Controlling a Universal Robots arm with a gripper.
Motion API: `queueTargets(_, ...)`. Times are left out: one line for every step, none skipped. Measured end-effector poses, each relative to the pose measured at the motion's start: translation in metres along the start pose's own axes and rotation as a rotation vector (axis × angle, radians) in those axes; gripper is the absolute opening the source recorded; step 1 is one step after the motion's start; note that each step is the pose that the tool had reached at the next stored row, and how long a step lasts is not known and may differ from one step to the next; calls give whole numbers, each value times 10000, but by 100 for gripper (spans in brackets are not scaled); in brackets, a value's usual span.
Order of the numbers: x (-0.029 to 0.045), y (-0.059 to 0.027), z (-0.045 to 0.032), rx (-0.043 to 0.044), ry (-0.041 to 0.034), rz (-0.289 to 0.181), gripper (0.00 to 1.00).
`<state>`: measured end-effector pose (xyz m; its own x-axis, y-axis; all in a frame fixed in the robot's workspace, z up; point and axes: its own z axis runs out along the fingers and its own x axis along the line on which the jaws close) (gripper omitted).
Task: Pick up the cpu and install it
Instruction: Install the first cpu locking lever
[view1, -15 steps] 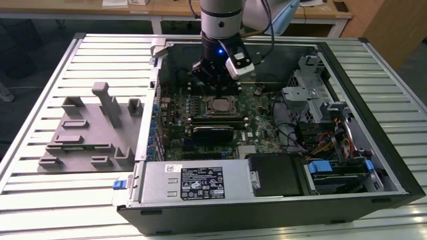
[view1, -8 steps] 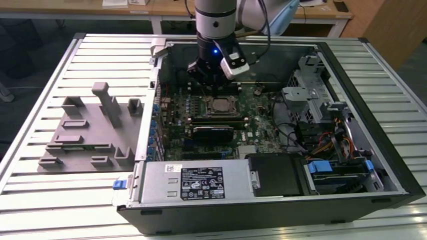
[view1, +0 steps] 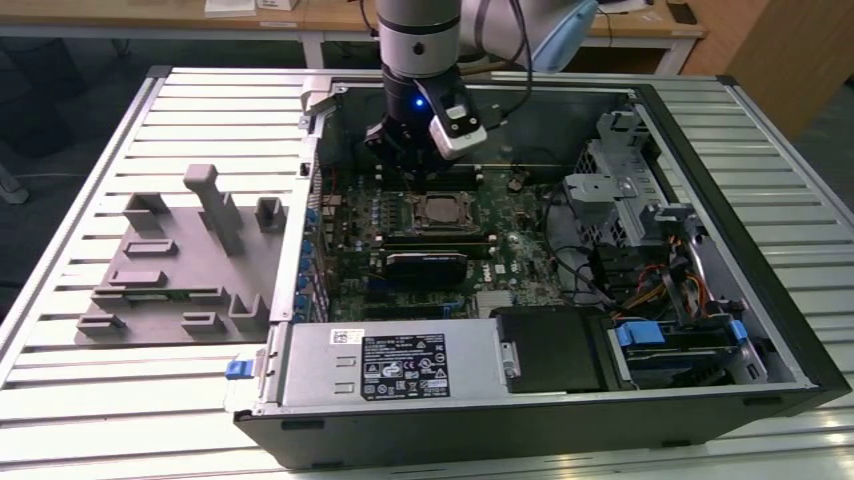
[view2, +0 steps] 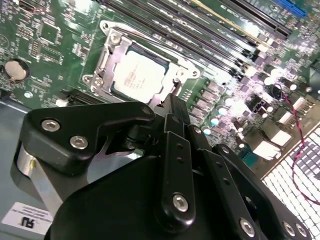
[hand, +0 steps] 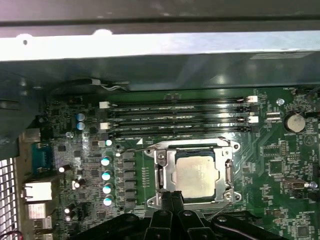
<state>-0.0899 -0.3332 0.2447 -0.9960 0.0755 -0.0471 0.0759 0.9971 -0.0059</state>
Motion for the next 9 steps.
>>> queueTargets(15,-1,-1,-1,0,1,11)
queueTargets(30,-2,-1,-3,0,1,11)
queueTargets(44,-3,-2,-5,0,1,11)
queueTargets(58,-4,-2,-7,0,1,11)
queueTargets(69,-5,-3,-8,0,1,11)
queueTargets(80,-6,-4,-10,0,0,11)
queueTargets(90,-7,-4,-11,0,0,11)
queueTargets(102,-8,-5,-12,0,0,11)
queueTargets(114,-9,-5,-12,0,0,11)
